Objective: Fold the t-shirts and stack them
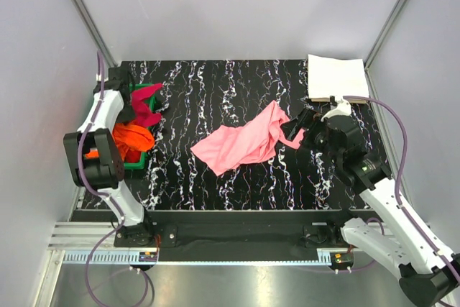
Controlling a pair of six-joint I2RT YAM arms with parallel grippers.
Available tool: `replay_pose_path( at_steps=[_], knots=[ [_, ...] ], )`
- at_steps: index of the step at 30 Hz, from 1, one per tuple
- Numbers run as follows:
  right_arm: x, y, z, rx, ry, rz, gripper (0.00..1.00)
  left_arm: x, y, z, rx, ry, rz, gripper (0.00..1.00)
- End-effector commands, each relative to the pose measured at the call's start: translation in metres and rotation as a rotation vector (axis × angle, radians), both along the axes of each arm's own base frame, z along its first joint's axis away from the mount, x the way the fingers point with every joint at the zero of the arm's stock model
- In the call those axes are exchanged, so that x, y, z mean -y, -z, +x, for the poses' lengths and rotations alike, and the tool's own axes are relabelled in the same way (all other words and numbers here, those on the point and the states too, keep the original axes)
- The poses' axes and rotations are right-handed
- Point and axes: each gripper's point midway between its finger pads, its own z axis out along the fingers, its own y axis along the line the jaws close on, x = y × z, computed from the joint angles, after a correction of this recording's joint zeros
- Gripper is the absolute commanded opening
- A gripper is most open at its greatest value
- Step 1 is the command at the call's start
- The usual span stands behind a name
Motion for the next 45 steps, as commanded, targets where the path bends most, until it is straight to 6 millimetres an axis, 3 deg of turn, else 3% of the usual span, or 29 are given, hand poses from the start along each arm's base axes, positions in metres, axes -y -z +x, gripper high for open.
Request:
replay_pose_path(
  at_steps=[1,3,4,6,7,9,10,12,13,14,17,19,20,21,22,23,25,31,35,39,42,44,45],
  knots=[
    [0.001,0.009,0.000,-0.013,0.013,0.004,1.00,0.018,-0.044,0.025,0.182,0.053,-0.031,0.68],
    [-0.002,0.029,0.005,-0.077,0.033,0.003,1.00,0.031,-0.071,0.030,0.230,0.117,-0.003,0.70],
    [-0.003,0.040,0.007,-0.116,0.054,0.015,1.00,0.057,-0.088,0.033,0.263,0.200,-0.003,0.70],
    [-0.002,0.060,0.014,-0.166,0.081,-0.017,0.99,0.090,-0.114,0.037,0.302,0.308,0.004,0.70],
    [-0.002,0.062,0.021,-0.154,0.084,-0.036,0.99,0.126,-0.126,0.033,0.319,0.399,-0.003,0.70],
    [0.007,0.079,0.038,-0.186,0.136,-0.097,0.93,0.169,-0.131,0.027,0.348,0.495,-0.063,0.70],
    [0.023,0.085,0.049,-0.207,0.188,-0.115,0.87,0.198,-0.137,0.018,0.373,0.559,-0.085,0.69],
    [0.034,0.110,0.059,-0.298,0.201,-0.089,0.76,0.227,-0.122,0.003,0.359,0.614,-0.148,0.69],
    [0.033,0.119,0.059,-0.350,0.189,-0.026,0.69,0.254,-0.114,-0.010,0.357,0.689,-0.209,0.68],
    [0.055,0.131,0.065,-0.396,0.259,0.006,0.67,0.267,-0.107,-0.017,0.355,0.715,-0.244,0.68],
    [0.073,0.158,0.065,-0.471,0.350,0.042,0.65,0.306,-0.081,-0.049,0.334,0.823,-0.358,0.68],
    [0.074,0.166,0.068,-0.491,0.367,0.039,0.63,0.337,-0.079,-0.065,0.365,0.907,-0.478,0.68],
    [0.074,0.177,0.069,-0.524,0.368,0.029,0.60,0.342,-0.055,-0.078,0.324,0.913,-0.519,0.67],
    [0.073,0.179,0.073,-0.530,0.371,0.031,0.58,0.356,-0.054,-0.081,0.351,0.950,-0.578,0.67],
    [0.075,0.184,0.074,-0.547,0.378,0.024,0.56,0.356,-0.033,-0.092,0.312,0.951,-0.590,0.67],
    [0.073,0.195,0.075,-0.583,0.378,0.016,0.52,0.357,-0.025,-0.096,0.305,0.937,-0.614,0.67],
    [0.071,0.199,0.081,-0.598,0.381,0.028,0.50,0.364,-0.006,-0.107,0.266,0.956,-0.664,0.67],
    [0.063,0.221,0.090,-0.634,0.377,0.064,0.50,0.369,0.024,-0.125,0.212,0.951,-0.686,0.67],
    [0.063,0.231,0.091,-0.639,0.382,0.065,0.50,0.371,0.040,-0.128,0.199,0.947,-0.685,0.69],
    [0.064,0.239,0.089,-0.658,0.388,0.059,0.43,0.363,0.068,-0.119,0.157,0.896,-0.586,0.69],
    [0.065,0.240,0.089,-0.655,0.379,0.047,0.34,0.362,0.084,-0.115,0.116,0.876,-0.550,0.68],
    [0.065,0.235,0.091,-0.636,0.367,0.037,0.00,0.361,0.093,-0.112,0.100,0.862,-0.521,0.61],
    [0.066,0.232,0.093,-0.626,0.365,0.033,0.00,0.361,0.092,-0.107,0.107,0.859,-0.511,0.53]
  ],
)
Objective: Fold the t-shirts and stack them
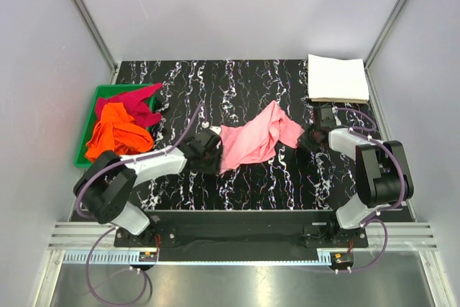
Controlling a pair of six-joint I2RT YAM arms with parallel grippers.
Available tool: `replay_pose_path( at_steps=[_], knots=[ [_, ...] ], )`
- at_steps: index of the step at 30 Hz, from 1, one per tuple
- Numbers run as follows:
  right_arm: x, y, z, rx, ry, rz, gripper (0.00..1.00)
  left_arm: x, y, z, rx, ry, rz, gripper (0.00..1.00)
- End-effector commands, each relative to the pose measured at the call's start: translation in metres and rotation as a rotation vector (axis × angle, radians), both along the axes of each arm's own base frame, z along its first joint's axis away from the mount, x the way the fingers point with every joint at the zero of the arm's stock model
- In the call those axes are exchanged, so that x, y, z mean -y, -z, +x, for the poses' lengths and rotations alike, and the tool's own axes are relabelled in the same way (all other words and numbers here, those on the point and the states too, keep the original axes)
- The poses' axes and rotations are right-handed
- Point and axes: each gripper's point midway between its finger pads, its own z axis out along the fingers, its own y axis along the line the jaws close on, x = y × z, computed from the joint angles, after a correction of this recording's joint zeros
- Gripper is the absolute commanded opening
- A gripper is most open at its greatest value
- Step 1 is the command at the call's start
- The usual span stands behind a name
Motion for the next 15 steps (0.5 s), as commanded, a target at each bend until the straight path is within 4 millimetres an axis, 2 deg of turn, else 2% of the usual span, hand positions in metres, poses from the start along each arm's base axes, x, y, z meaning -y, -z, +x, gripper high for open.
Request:
replay_pose_path(
  at_steps=[1,2,3,4,5,6,7,8,10,11,12,15],
  knots=[
    [0.001,-0.018,0.015,0.060,-0.013,-0.018,0.00,0.008,-0.011,0.030,0.098,-0.040,0.017,0.19],
    [0.008,-0.026,0.019,0.080,-0.006,-0.050,0.00,-0.001,-0.012,0.034,0.110,-0.060,0.070,0.08],
    [0.015,-0.038,0.025,0.101,0.007,-0.083,0.00,0.002,-0.030,0.049,0.157,-0.065,0.079,0.00],
    [0.020,-0.073,0.040,0.176,0.021,-0.102,0.00,-0.002,-0.042,0.058,0.183,-0.089,0.103,0.00],
    [0.027,-0.087,0.036,0.169,0.009,-0.149,0.00,-0.020,-0.055,0.066,0.201,-0.140,0.165,0.00],
    [0.044,-0.116,0.039,0.219,0.061,-0.211,0.00,-0.017,-0.089,0.085,0.260,-0.168,0.131,0.00],
    [0.050,-0.146,0.041,0.249,0.082,-0.229,0.00,-0.021,-0.107,0.093,0.286,-0.188,0.117,0.00],
    [0.057,-0.165,0.041,0.279,0.093,-0.245,0.00,-0.027,-0.144,0.106,0.345,-0.225,0.064,0.00],
    [0.072,-0.220,0.033,0.378,0.143,-0.271,0.00,-0.038,-0.181,0.114,0.406,-0.257,0.027,0.00],
    [0.077,-0.236,0.027,0.406,0.155,-0.288,0.00,-0.043,-0.206,0.124,0.446,-0.280,-0.007,0.00],
    [0.080,-0.260,0.017,0.461,0.169,-0.291,0.00,-0.045,-0.218,0.127,0.464,-0.277,-0.017,0.00],
    [0.083,-0.303,-0.008,0.557,0.179,-0.291,0.00,-0.038,-0.249,0.134,0.476,-0.225,-0.123,0.00]
  ],
)
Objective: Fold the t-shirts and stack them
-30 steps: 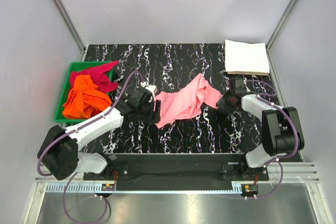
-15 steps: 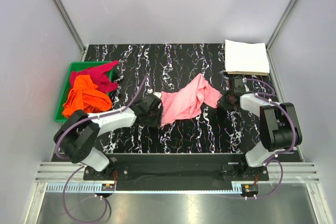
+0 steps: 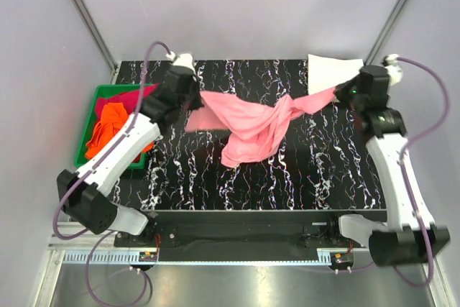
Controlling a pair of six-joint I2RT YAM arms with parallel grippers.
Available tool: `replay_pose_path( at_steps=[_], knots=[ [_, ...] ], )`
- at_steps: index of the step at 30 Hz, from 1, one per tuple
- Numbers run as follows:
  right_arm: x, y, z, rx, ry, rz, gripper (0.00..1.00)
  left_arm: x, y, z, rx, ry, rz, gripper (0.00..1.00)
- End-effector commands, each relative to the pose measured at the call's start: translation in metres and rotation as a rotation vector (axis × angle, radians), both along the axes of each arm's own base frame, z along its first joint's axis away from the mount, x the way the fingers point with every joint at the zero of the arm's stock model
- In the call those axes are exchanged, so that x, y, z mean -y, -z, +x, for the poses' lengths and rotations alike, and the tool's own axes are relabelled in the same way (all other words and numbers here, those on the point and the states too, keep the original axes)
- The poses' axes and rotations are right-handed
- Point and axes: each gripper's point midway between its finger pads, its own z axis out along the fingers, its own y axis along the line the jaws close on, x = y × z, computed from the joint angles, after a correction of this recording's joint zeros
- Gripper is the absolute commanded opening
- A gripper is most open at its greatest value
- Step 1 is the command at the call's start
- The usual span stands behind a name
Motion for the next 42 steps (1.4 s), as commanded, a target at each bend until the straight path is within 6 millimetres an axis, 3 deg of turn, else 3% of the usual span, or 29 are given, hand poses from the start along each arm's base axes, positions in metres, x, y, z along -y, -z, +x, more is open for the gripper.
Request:
replay_pose_path(
  at_steps=[1,7,9,11,15,18,19,20,21,22,23,26,27,28,29,30,31,33,34,36,37,38,39,41,42],
  knots=[
    [0.019,-0.029,-0.043,0.015,0.054,-0.075,0.00,-0.005,-0.037,-0.003,0.030,0.057,-0.029,0.00],
    [0.033,-0.065,-0.084,0.092,0.105,-0.106,0.00,-0.028,-0.076,-0.014,0.111,0.016,0.007,0.00],
    [0.035,-0.074,-0.092,0.113,0.116,-0.109,0.00,-0.039,-0.098,-0.024,0.165,-0.009,-0.005,0.00],
    [0.037,-0.083,-0.097,0.134,0.126,-0.108,0.00,-0.042,-0.121,-0.032,0.220,0.003,-0.039,0.00],
    [0.034,-0.094,-0.089,0.173,0.108,-0.106,0.00,-0.036,-0.140,-0.034,0.260,0.058,-0.057,0.00],
    [0.030,-0.101,-0.072,0.210,0.096,-0.105,0.00,-0.036,-0.149,-0.017,0.277,0.054,-0.038,0.00],
    [0.031,-0.111,-0.069,0.228,0.097,-0.108,0.00,-0.033,-0.143,-0.004,0.256,0.055,-0.026,0.00],
    [0.029,-0.116,-0.067,0.232,0.085,-0.110,0.00,-0.037,-0.162,0.004,0.292,0.044,-0.040,0.00],
    [0.027,-0.118,-0.063,0.227,0.077,-0.110,0.00,-0.038,-0.167,0.010,0.302,0.043,-0.027,0.00],
    [0.027,-0.128,-0.067,0.241,0.080,-0.100,0.00,-0.037,-0.163,0.021,0.287,0.039,-0.006,0.00],
    [0.026,-0.130,-0.069,0.241,0.077,-0.094,0.00,-0.040,-0.187,0.026,0.342,0.019,-0.006,0.00],
    [0.027,-0.128,-0.085,0.241,0.083,-0.074,0.00,-0.033,-0.210,0.052,0.433,0.038,0.021,0.00],
    [0.026,-0.121,-0.093,0.238,0.077,-0.066,0.00,-0.026,-0.212,0.060,0.466,0.070,0.026,0.00],
    [0.023,-0.117,-0.096,0.239,0.070,-0.050,0.00,-0.006,-0.230,0.072,0.570,0.137,-0.039,0.00],
    [0.021,-0.116,-0.105,0.255,0.056,-0.039,0.00,0.005,-0.209,0.082,0.552,0.165,-0.077,0.00],
    [0.019,-0.108,-0.107,0.250,0.048,-0.032,0.00,0.016,-0.204,0.090,0.562,0.184,-0.117,0.00],
    [0.019,-0.086,-0.105,0.209,0.042,-0.040,0.00,0.034,-0.182,0.109,0.530,0.222,-0.150,0.00],
    [0.019,-0.065,-0.110,0.174,0.040,-0.043,0.00,0.068,-0.168,0.118,0.465,0.335,-0.253,0.00],
    [0.018,-0.043,-0.111,0.120,0.035,-0.047,0.00,0.094,-0.132,0.127,0.374,0.423,-0.293,0.00],
    [0.018,-0.025,-0.118,0.088,0.033,-0.038,0.00,0.113,-0.118,0.131,0.312,0.484,-0.357,0.07],
    [0.016,-0.022,-0.118,0.085,0.030,-0.030,0.00,0.118,-0.094,0.131,0.233,0.509,-0.357,0.19],
    [0.016,-0.020,-0.120,0.084,0.033,-0.026,0.00,0.117,-0.085,0.130,0.203,0.500,-0.346,0.35],
    [0.015,-0.018,-0.120,0.080,0.030,-0.021,0.00,0.112,-0.075,0.128,0.180,0.480,-0.319,0.39],
    [0.015,-0.017,-0.118,0.076,0.030,-0.020,0.00,0.086,-0.047,0.113,0.129,0.390,-0.239,0.49],
    [0.015,-0.015,-0.115,0.065,0.029,-0.021,0.00,0.073,-0.037,0.106,0.112,0.339,-0.203,0.64]
  ],
)
